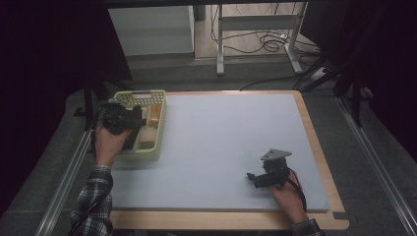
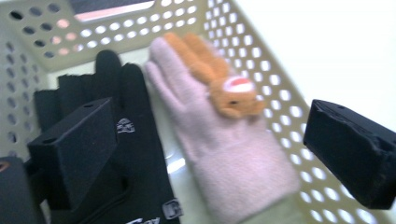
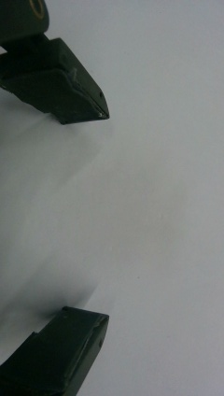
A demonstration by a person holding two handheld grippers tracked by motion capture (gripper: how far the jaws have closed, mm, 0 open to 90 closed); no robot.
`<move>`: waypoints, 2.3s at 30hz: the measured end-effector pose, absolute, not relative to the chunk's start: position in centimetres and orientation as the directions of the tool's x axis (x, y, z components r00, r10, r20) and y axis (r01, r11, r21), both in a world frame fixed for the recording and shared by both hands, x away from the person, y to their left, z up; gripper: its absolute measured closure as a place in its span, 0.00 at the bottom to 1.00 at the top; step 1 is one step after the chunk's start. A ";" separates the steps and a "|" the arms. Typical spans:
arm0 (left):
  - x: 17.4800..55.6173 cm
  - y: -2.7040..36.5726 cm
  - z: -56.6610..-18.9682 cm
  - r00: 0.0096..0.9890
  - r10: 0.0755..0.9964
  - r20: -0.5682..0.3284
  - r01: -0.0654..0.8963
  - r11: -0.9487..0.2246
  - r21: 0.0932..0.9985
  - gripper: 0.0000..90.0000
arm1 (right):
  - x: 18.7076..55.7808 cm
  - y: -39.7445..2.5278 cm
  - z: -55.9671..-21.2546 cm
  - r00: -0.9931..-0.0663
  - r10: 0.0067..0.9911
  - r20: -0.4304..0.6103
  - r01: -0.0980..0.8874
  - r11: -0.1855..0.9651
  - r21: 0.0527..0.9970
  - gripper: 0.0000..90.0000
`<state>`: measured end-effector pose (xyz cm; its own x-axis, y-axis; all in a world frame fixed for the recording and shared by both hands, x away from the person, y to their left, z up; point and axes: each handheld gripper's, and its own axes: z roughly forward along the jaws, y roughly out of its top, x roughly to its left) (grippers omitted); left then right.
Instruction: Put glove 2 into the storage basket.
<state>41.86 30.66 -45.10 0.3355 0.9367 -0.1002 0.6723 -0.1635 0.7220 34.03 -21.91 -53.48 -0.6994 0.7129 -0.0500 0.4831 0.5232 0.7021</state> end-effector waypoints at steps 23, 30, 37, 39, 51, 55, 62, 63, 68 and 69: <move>38.4 24.7 -44.1 0.522 0.852 -0.042 0.575 -0.315 0.755 0.01 | 34.0 -21.9 -53.5 -0.699 0.713 -0.050 0.484 0.523 0.702 0.04; 37.0 21.7 -44.2 0.594 0.804 -0.019 0.522 -0.368 0.769 0.01 | 34.0 -21.9 -53.5 -0.699 0.714 -0.049 0.485 0.523 0.701 0.04; 35.5 18.8 -44.8 0.657 0.754 -0.011 0.474 -0.401 0.784 0.01 | 34.0 -21.9 -53.5 -0.699 0.713 -0.050 0.484 0.523 0.701 0.04; 35.1 18.0 -45.2 0.672 0.741 -0.008 0.462 -0.411 0.786 0.00 | 34.0 -21.9 -53.4 -0.699 0.714 -0.050 0.484 0.523 0.701 0.04; 32.7 15.3 -48.0 0.725 0.689 -0.005 0.429 -0.446 0.786 0.00 | 34.0 -21.9 -53.4 -0.699 0.713 -0.051 0.484 0.524 0.701 0.04; 32.1 14.8 -49.5 0.737 0.676 0.001 0.429 -0.468 0.773 0.00 | 34.0 -21.9 -53.4 -0.699 0.713 -0.051 0.483 0.524 0.701 0.04; 31.2 14.5 -51.7 0.748 0.664 -0.004 0.442 -0.493 0.749 0.00 | 34.0 -21.9 -53.4 -0.699 0.713 -0.051 0.483 0.524 0.702 0.04; 31.2 14.5 -51.9 0.751 0.661 -0.005 0.443 -0.497 0.746 0.00 | 34.0 -21.9 -53.4 -0.699 0.713 -0.052 0.483 0.524 0.702 0.04; 30.9 14.4 -53.2 0.759 0.651 -0.010 0.453 -0.517 0.726 0.00 | 34.0 -21.9 -53.4 -0.699 0.713 -0.051 0.483 0.524 0.702 0.04; 30.8 14.3 -53.5 0.757 0.653 0.003 0.455 -0.531 0.715 0.00 | 34.0 -21.9 -53.4 -0.699 0.713 -0.052 0.483 0.524 0.702 0.04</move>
